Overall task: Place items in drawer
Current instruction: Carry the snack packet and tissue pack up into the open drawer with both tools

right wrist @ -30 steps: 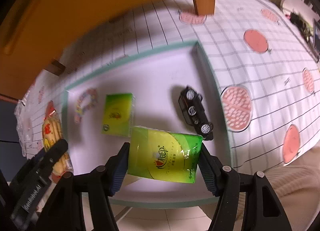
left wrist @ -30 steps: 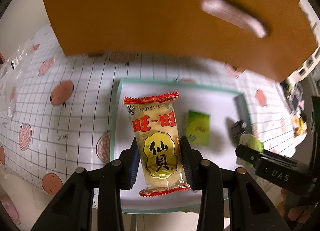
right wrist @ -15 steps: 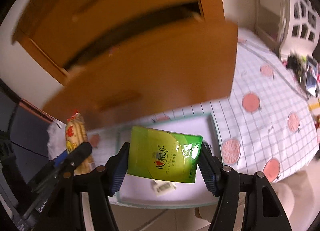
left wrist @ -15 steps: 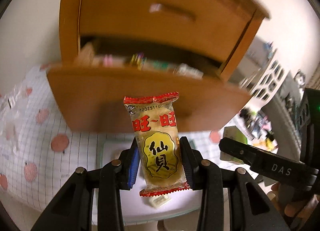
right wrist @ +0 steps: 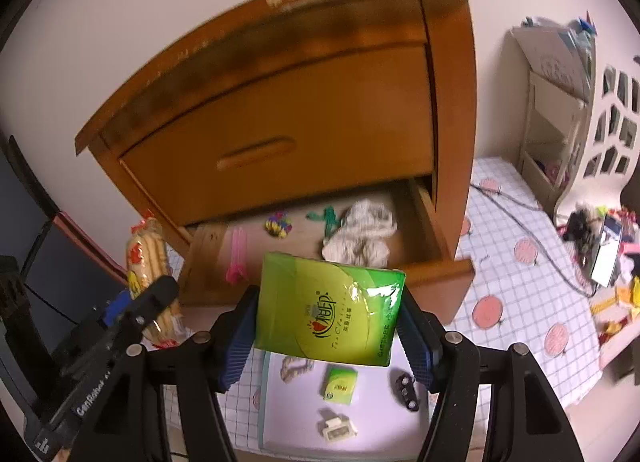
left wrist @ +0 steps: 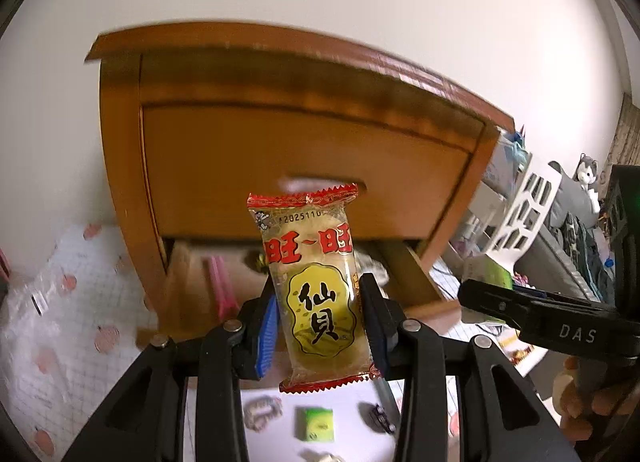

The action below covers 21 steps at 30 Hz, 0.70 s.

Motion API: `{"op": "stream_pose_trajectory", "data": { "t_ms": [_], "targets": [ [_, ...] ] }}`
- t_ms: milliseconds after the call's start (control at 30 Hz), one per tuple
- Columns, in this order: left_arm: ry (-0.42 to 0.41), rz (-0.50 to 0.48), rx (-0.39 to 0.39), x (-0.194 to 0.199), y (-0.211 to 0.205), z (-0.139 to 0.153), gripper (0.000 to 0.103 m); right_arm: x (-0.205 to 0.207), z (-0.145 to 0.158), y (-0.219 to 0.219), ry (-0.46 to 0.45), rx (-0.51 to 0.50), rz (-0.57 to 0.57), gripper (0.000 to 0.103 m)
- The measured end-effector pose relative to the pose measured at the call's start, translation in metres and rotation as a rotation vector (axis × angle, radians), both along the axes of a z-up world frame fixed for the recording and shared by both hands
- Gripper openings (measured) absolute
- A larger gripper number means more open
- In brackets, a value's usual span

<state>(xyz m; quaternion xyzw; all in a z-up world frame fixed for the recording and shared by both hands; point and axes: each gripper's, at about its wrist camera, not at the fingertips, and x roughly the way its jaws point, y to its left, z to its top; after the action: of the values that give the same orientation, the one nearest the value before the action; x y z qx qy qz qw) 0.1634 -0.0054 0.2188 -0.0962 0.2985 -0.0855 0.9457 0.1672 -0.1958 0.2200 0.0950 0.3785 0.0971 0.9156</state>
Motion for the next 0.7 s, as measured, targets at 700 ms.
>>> {"op": "stream_pose_trajectory", "data": {
  "t_ms": [700],
  "targets": [
    [0.13,0.06,0.008,0.06,0.026,-0.055,0.04,0.074,-0.024,0.017,0.102,-0.068,-0.024,0.068]
  ]
}}
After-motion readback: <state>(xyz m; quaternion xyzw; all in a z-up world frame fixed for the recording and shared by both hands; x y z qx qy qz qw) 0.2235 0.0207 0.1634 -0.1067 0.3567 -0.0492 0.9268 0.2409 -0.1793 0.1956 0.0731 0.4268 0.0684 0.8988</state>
